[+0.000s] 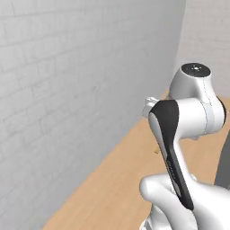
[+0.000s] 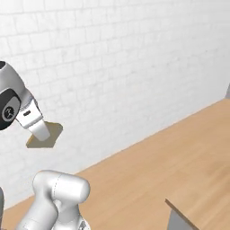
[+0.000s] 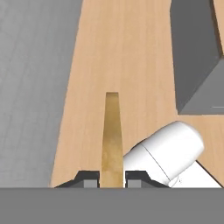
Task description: Start the toaster. Once the lever pops up, take the bread to the plate on the dining counter.
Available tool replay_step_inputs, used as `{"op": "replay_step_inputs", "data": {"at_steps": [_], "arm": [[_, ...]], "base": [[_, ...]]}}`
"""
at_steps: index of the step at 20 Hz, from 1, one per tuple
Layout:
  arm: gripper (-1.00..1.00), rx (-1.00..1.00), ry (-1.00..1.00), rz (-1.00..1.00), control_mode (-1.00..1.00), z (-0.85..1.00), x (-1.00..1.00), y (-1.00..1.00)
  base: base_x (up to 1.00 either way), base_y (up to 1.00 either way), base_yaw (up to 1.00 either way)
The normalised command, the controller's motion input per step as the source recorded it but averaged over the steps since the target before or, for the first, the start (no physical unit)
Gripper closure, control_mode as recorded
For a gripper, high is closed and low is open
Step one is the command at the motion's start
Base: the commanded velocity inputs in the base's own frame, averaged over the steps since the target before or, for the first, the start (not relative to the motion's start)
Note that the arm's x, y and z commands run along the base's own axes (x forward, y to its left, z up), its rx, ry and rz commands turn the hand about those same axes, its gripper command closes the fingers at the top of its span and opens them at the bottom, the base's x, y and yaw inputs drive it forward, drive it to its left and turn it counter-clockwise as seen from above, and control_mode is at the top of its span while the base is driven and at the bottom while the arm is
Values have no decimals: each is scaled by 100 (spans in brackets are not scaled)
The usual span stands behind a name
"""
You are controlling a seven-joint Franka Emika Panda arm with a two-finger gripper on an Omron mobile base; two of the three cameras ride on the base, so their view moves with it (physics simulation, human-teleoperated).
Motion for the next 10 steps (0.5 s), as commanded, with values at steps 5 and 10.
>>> {"op": "replay_step_inputs", "data": {"at_steps": [5, 10], "arm": [[100, 0, 0, 0, 100, 0, 0, 0], [100, 0, 0, 0, 100, 0, 0, 0]], "base": [[91, 0, -53], [86, 0, -55]]}}
